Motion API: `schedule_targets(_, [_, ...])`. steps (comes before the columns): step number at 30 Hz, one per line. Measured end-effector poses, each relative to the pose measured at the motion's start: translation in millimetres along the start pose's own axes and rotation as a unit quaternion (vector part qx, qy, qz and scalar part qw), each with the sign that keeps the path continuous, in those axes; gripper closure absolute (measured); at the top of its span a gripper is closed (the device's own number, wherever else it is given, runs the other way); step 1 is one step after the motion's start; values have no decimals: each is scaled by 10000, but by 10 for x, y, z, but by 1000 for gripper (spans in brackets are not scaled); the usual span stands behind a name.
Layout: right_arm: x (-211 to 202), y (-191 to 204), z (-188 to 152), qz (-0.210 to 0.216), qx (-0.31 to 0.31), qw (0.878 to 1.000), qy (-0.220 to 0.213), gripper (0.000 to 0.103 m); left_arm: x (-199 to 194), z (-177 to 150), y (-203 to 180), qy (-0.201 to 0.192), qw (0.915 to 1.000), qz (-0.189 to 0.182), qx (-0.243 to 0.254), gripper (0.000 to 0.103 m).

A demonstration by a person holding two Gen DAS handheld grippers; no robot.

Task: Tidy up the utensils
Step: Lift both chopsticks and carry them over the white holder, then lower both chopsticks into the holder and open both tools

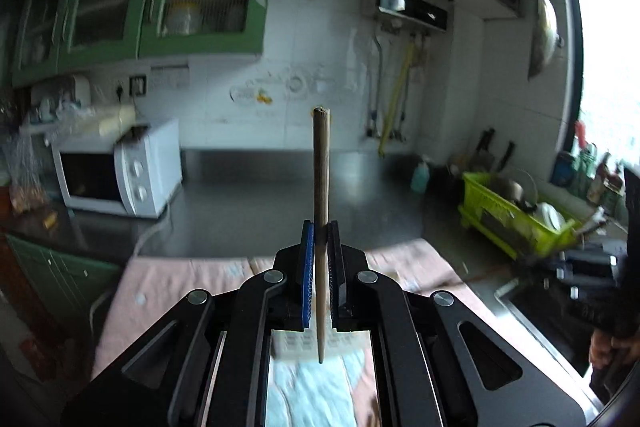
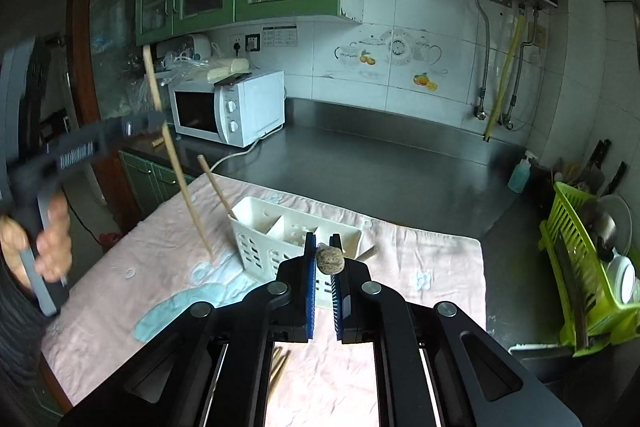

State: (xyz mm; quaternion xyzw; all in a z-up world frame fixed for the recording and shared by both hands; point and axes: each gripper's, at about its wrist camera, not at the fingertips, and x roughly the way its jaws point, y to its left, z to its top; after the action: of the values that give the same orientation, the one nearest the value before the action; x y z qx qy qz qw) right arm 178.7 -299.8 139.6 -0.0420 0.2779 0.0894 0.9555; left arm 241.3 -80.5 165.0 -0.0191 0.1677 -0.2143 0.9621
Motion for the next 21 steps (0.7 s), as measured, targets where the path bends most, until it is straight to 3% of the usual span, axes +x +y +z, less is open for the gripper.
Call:
schedule_targets(5, [232,-77,64,-52,-57,9999,142,96,250,242,46,-221,9995,220,-80,98])
schedule_targets(11, [474,-143,48,-57,-101,9995,305,96,593,254,167,-262,9986,402,-237,98])
schedule_targets(21, [818,-89,-37,14,-175,9975,684,96,1052,-63,347,320,9975,471,-421,97])
